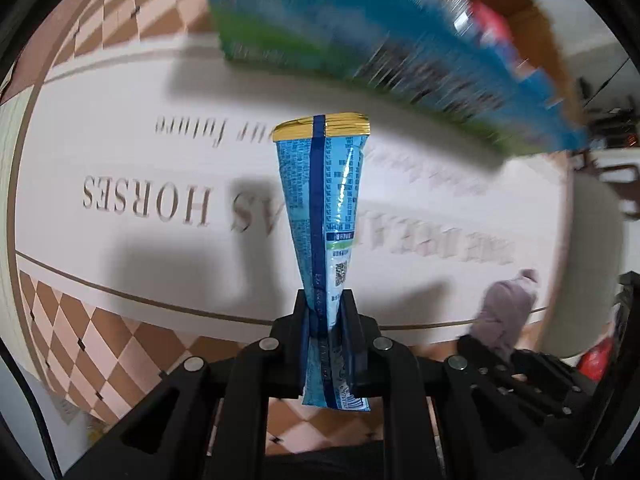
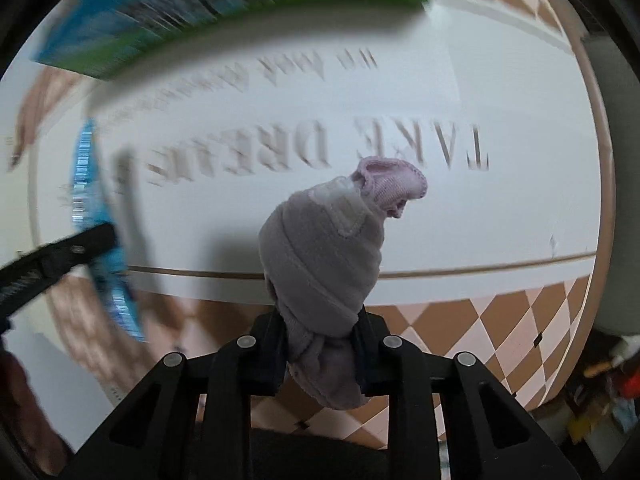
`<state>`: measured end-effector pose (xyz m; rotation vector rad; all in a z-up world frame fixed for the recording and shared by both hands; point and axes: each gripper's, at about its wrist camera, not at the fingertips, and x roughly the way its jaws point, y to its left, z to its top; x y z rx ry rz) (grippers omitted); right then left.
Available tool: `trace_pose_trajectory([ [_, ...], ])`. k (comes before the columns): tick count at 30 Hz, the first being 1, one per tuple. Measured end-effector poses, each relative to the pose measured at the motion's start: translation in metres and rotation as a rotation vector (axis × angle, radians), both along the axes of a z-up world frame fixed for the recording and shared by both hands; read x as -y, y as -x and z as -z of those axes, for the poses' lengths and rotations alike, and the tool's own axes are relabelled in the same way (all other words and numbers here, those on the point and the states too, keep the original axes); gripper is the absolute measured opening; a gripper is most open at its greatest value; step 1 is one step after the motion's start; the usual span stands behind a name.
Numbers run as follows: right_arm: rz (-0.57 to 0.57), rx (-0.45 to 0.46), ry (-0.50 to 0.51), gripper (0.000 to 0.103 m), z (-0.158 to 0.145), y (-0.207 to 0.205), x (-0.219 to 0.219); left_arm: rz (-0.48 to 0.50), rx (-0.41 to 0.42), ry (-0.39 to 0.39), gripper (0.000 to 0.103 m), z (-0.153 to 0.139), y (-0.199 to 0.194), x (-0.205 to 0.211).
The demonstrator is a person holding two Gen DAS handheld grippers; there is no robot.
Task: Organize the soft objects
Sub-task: 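Drop the blue pouch and lilac cloth into the box, open both tools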
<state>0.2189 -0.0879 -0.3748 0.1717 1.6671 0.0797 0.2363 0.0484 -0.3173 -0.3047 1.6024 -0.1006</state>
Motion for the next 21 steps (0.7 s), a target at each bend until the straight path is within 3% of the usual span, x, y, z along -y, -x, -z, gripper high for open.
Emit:
trace_pose_trajectory([
  [7, -0.047, 0.221, -0.084, 0.028, -0.114, -0.060, -0.003, -0.114, 0.121, 0.136, 0.012, -0.082, -0.071, -0.011],
  [9, -0.060, 0.266, -0.081, 0.028, -0.132, -0.086, -0.001, -0.167, 0.116, 0.174, 0.012, -0.090, -0.099, -0.023],
  [12, -0.076, 0.317, -0.062, 0.028, -0.152, -0.130, 0.001, -0.244, 0.078, 0.219, 0.012, -0.077, -0.140, -0.034],
  [16, -0.127, 0.309, -0.049, 0.028, -0.141, -0.199, -0.007, -0.365, -0.017, 0.256, 0.012, -0.052, -0.183, -0.056],
  [21, -0.168, 0.225, -0.075, 0.028, -0.100, -0.238, -0.023, -0.440, -0.122, 0.281, 0.012, -0.015, -0.212, -0.057],
])
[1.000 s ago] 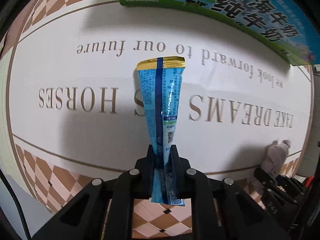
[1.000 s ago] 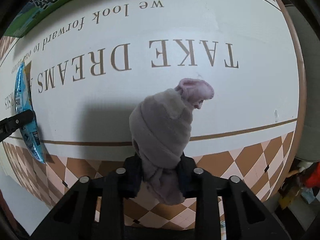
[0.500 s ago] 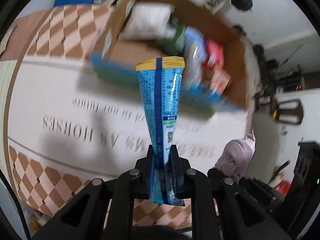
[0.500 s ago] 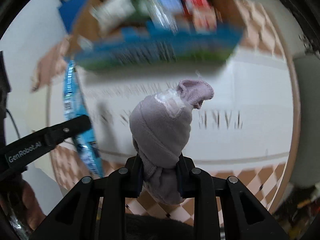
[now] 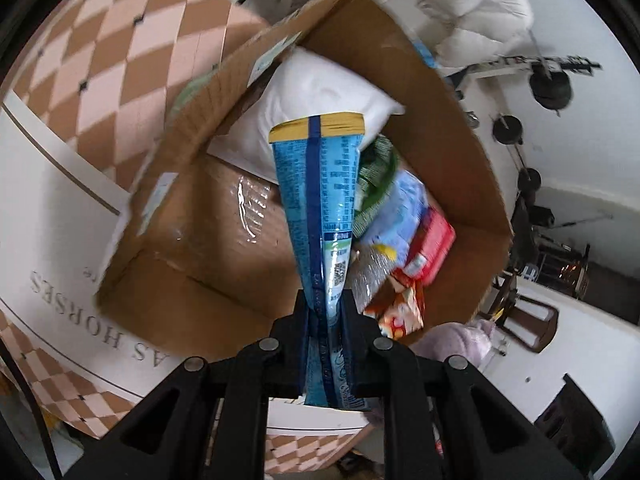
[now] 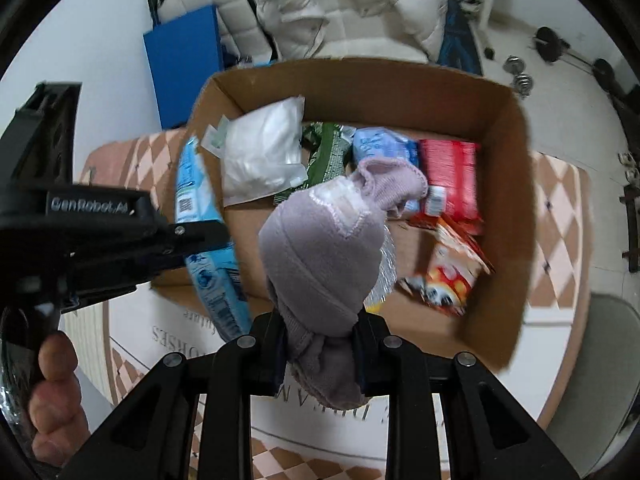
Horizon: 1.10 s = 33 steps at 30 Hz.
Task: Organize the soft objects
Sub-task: 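Drop the blue pouch and lilac cloth into the box, open both tools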
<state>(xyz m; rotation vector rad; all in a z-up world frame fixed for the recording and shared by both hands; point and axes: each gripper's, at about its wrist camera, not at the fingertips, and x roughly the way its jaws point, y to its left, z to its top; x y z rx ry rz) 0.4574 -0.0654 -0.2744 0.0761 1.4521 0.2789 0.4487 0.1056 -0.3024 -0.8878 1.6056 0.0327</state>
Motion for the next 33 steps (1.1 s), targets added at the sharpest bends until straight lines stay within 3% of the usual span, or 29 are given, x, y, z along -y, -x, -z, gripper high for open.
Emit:
trace_pose_trajectory([
  [6, -0.047, -0.086, -0.014, 0.028, 0.037, -0.016, -0.011, -0.022, -0.039, -0.028, 0.014, 0.017, -0.007, 0.001],
  [9, -0.084, -0.124, -0.008, 0.035, 0.055, -0.020, -0.014, -0.019, -0.048, -0.048, 0.021, 0.018, -0.007, 0.002],
  [11, -0.089, -0.149, -0.004, 0.052, 0.062, -0.022, -0.013, -0.020, -0.043, -0.044, 0.029, 0.021, -0.009, 0.000],
  [12, -0.085, -0.153, 0.003, 0.060, 0.063, -0.023, -0.011, -0.019, -0.030, -0.053, 0.038, 0.018, -0.009, 0.000],
  [13, -0.082, -0.151, 0.003, 0.075, 0.064, -0.023, -0.009, -0.018, -0.020, -0.066, 0.047, 0.017, -0.010, -0.001],
  [14, -0.077, -0.150, 0.003, 0.084, 0.062, -0.023, -0.007, -0.013, -0.003, -0.082, 0.052, 0.014, -0.012, -0.001],
  [16, -0.064, -0.148, 0.004, 0.085, 0.060, -0.024, -0.002, 0.004, 0.023, -0.104, 0.067, 0.007, -0.013, -0.003],
  [18, -0.059, -0.147, -0.003, 0.085, 0.057, -0.024, 0.003, 0.012, 0.037, -0.117, 0.071, 0.003, -0.011, -0.005],
  [22, -0.047, -0.120, 0.029, 0.085, 0.050, -0.022, 0.015, 0.042, 0.069, -0.163, 0.072, -0.005, -0.007, -0.006],
  [25, -0.033, -0.091, 0.069, 0.091, 0.044, -0.018, 0.027, 0.076, 0.099, -0.205, 0.072, -0.012, 0.000, -0.005],
  [28, -0.002, -0.075, 0.083, 0.091, 0.038, -0.012, 0.040, 0.142, 0.134, -0.280, 0.072, -0.020, 0.012, -0.002],
  [33, 0.023, -0.040, 0.114, 0.091, 0.031, 0.006, 0.051, 0.281, 0.200, -0.471, 0.072, -0.028, 0.033, 0.011],
])
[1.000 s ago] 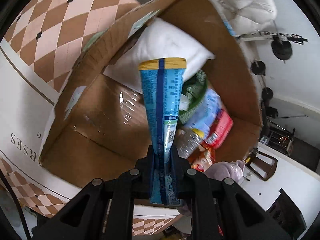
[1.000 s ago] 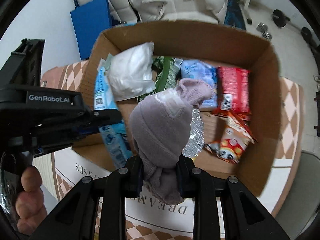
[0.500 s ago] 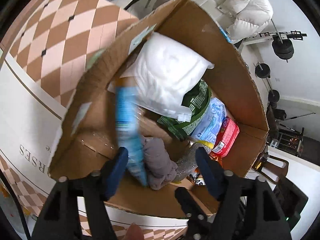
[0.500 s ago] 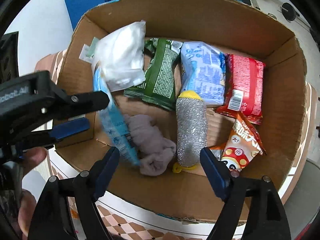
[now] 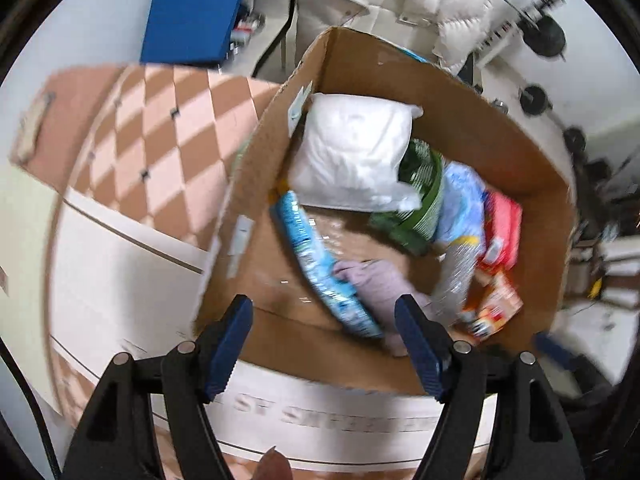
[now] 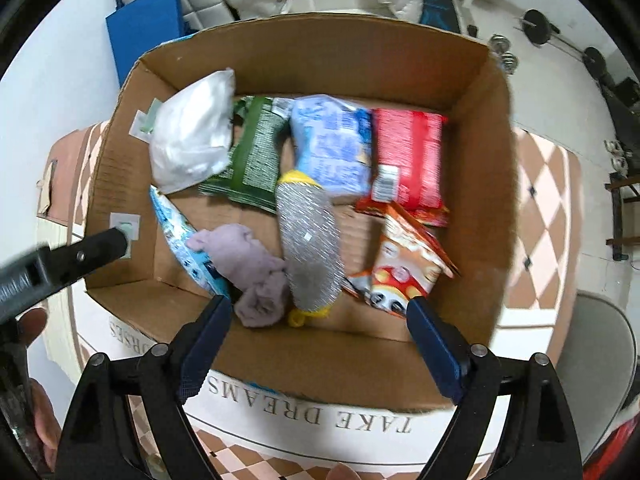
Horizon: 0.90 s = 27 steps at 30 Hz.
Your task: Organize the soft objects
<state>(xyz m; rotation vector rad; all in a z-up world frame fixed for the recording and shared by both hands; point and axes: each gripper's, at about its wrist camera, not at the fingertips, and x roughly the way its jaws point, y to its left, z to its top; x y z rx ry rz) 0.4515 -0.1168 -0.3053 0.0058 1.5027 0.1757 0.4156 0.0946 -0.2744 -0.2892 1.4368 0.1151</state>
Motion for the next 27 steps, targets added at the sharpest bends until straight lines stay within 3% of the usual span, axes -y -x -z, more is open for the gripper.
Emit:
trace_pose_trajectory([
  [4, 0.007, 0.039, 0.039, 0.091, -0.005, 0.020, 0.002, 0.077, 0.026, -0.106, 0.072, 0.002, 0.012, 0.011],
  [9, 0.038, 0.078, 0.067, 0.091, -0.014, 0.038, 0.006, 0.098, 0.059, -0.150, 0.072, -0.002, 0.020, 0.017],
  [11, 0.055, 0.089, 0.068, 0.093, -0.021, 0.043, 0.011, 0.108, 0.081, -0.166, 0.082, -0.007, 0.022, 0.019],
  [12, 0.066, 0.095, 0.067, 0.097, -0.023, 0.045, 0.013, 0.117, 0.093, -0.178, 0.093, -0.010, 0.023, 0.020],
  [13, 0.073, 0.099, 0.068, 0.103, -0.024, 0.046, 0.014, 0.122, 0.101, -0.188, 0.094, -0.012, 0.024, 0.023],
  [15, 0.090, 0.102, 0.076, 0.103, -0.026, 0.048, 0.019, 0.144, 0.132, -0.206, 0.096, -0.020, 0.026, 0.028],
  [27, 0.150, 0.166, 0.087, 0.103, -0.056, 0.064, 0.036, 0.189, 0.177, -0.200, 0.100, -0.050, 0.045, 0.039],
])
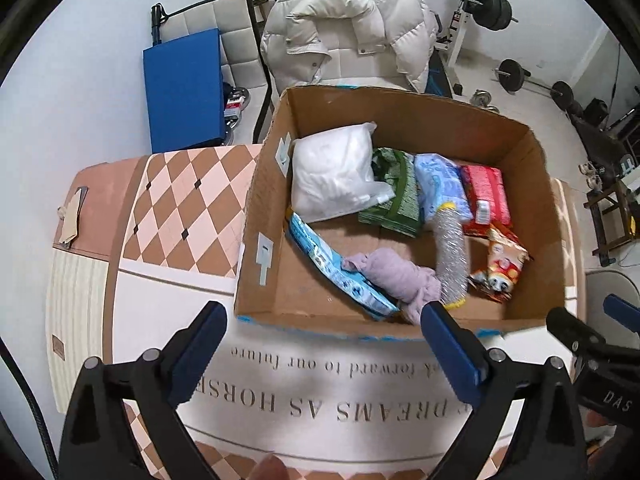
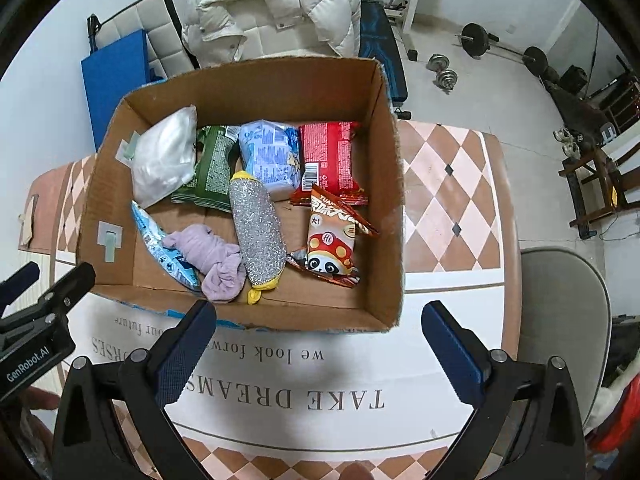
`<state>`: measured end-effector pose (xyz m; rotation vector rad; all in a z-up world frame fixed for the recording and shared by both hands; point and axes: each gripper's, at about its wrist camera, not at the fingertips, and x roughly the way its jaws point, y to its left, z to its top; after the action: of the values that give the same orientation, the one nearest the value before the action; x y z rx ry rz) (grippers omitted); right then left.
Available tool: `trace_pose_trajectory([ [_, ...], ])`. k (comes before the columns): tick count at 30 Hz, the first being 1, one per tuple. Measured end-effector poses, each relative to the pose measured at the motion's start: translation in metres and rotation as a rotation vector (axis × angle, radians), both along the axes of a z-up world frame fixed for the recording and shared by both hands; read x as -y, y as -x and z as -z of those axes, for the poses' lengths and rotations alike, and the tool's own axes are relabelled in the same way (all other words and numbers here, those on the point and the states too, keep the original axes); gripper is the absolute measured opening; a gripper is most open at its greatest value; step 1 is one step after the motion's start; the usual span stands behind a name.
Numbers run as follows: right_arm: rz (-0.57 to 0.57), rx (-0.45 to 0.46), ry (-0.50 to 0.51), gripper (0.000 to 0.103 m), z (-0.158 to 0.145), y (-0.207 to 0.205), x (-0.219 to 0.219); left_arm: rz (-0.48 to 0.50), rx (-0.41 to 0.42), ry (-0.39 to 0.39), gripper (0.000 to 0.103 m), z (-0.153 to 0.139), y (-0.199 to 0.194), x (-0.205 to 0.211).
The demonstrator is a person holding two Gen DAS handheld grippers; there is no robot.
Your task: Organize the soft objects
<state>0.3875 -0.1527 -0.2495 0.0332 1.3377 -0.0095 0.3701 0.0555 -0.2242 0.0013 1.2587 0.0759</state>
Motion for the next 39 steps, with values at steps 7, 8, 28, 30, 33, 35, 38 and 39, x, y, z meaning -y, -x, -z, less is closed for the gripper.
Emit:
trace_pose_trajectory([
  [7, 0.033, 0.112, 0.023, 0.103, -0.055, 0.050, 0.010, 0.040, 0.099, -0.015, 0.100, -0.053, 0.052, 0.008],
  [8, 0.034, 0.124, 0.024, 0.103, -0.063, 0.056, 0.010, 0.042, 0.117, -0.018, 0.100, -0.062, 0.060, 0.008],
  [28, 0.073, 0.431, -0.001, 0.103, -0.253, 0.233, 0.008, 0.101, 0.340, 0.032, 0.100, -0.213, 0.187, 0.005],
  [30, 0.066, 0.441, 0.001, 0.103, -0.264, 0.245, 0.006, 0.104, 0.351, 0.045, 0.100, -0.221, 0.194, 0.003],
  [33, 0.051, 0.447, -0.002, 0.103, -0.279, 0.263, 0.003, 0.102, 0.369, 0.067, 0.100, -0.231, 0.204, -0.002],
  [35, 0.037, 0.458, 0.005, 0.103, -0.289, 0.276, -0.001, 0.098, 0.381, 0.070, 0.100, -0.237, 0.210, -0.004],
  [38, 0.021, 0.470, 0.023, 0.103, -0.299, 0.288, -0.004, 0.090, 0.395, 0.068, 0.100, -0.242, 0.215, -0.008],
  [39, 0.020, 0.473, 0.030, 0.103, -0.300, 0.289, -0.005, 0.087, 0.401, 0.067, 0.100, -0.243, 0.215, -0.010],
])
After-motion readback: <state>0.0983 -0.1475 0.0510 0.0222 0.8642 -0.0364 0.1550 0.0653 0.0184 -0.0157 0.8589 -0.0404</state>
